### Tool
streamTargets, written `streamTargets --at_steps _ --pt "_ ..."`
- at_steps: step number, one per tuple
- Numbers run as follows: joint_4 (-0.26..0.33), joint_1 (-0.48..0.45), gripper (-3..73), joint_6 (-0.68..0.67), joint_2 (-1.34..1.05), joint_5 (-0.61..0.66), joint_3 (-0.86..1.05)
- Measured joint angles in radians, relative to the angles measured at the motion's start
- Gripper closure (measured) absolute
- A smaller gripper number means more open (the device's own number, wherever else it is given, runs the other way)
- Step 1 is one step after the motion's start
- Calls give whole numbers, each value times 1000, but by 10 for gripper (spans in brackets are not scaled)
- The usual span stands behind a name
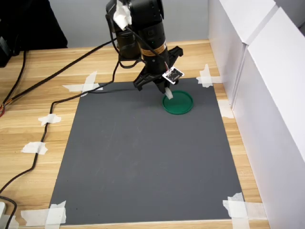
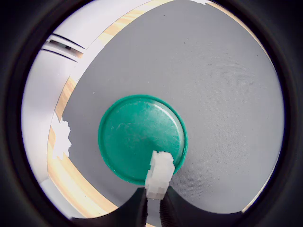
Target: Grasp a white terminal and put it on the green lid.
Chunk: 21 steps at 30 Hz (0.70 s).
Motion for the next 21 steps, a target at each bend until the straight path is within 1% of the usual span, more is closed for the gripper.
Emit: streamTargets --at_steps 4,8,11,16,21 --pt "22 0 629 -53 -2 -37 1" --pt "71 0 629 -107 -2 -55 1" --pt "105 0 629 -123 2 -54 1" --pt "112 0 629 -125 7 -25 1" --pt "98 0 620 -124 7 -22 1"
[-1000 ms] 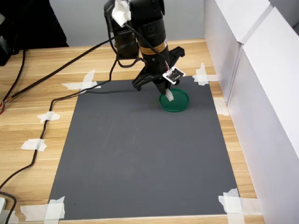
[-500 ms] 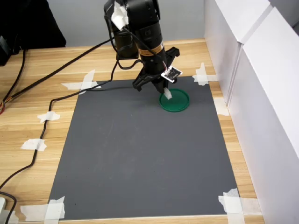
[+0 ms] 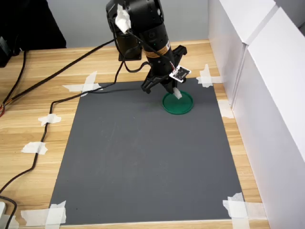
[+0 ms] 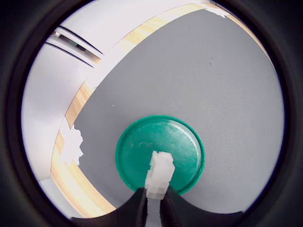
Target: Grasp a white terminal and put it on the green lid.
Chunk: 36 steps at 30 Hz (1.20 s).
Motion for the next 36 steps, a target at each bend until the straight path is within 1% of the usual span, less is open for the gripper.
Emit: streamTargets --at_steps 4,7,10,14,17,19,22,25,28,31,33,36 --pt "-8 0 592 0 0 1 0" --pt "-8 0 542 0 0 6 0" --pt "0 0 465 0 0 10 0" --pt "7 0 322 0 0 16 0" --pt "7 0 233 13 0 17 0" --pt "7 0 193 29 -8 20 0" --pt "13 0 173 51 -42 21 0" --pt "19 0 180 65 -96 11 0" --pt "13 0 228 114 -151 -8 0" --pt "-12 0 338 206 -212 -29 1" --pt "-24 -1 441 265 -260 -36 4" --pt "-18 -29 590 366 -337 -51 8"
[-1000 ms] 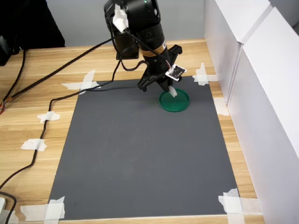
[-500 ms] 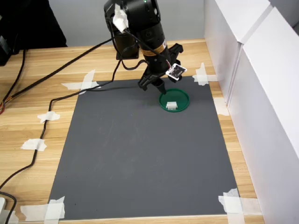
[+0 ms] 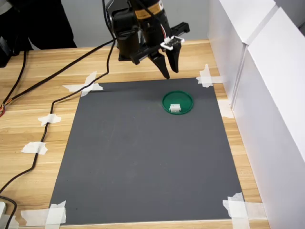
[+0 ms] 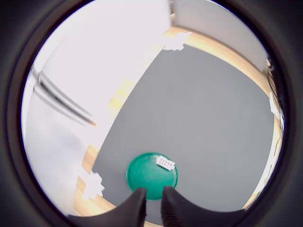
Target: Grasp a white terminal and put it on the green lid.
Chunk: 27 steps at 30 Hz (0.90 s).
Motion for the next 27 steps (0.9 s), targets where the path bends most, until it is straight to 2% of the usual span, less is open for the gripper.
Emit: streamTargets --at_steps 2,4,7,11,15,22,27 --pt "3 -47 665 75 -60 -15 0" --pt "-3 -109 692 131 -115 -33 1" --pt "-34 -211 706 166 -202 -66 1" --pt "-127 -353 711 175 -331 -137 36" --pt "-176 -460 711 177 -472 -266 174" --pt "-182 -500 711 176 -775 -463 540" --pt "-182 -500 711 130 -998 -513 748"
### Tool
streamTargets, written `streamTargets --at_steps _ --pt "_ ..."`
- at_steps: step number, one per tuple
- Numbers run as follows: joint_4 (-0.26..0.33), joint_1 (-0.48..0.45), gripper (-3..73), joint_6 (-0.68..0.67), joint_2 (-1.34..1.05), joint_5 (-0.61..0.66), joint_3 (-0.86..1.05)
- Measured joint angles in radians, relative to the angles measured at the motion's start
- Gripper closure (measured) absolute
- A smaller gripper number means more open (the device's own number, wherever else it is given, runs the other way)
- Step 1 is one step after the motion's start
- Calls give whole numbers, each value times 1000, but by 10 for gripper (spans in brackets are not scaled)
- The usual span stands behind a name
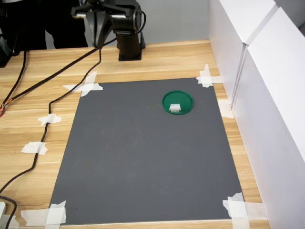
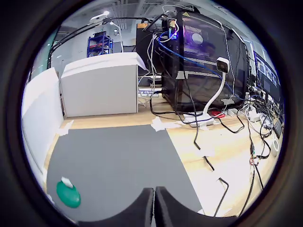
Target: Grasp a white terminal and put it on the green lid.
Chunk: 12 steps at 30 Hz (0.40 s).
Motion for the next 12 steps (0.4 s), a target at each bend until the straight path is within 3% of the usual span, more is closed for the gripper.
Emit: streamTargets --at_steps 6,12 --pt "0 0 711 -119 -181 -8 127" --pt "24 0 711 -140 -241 28 141"
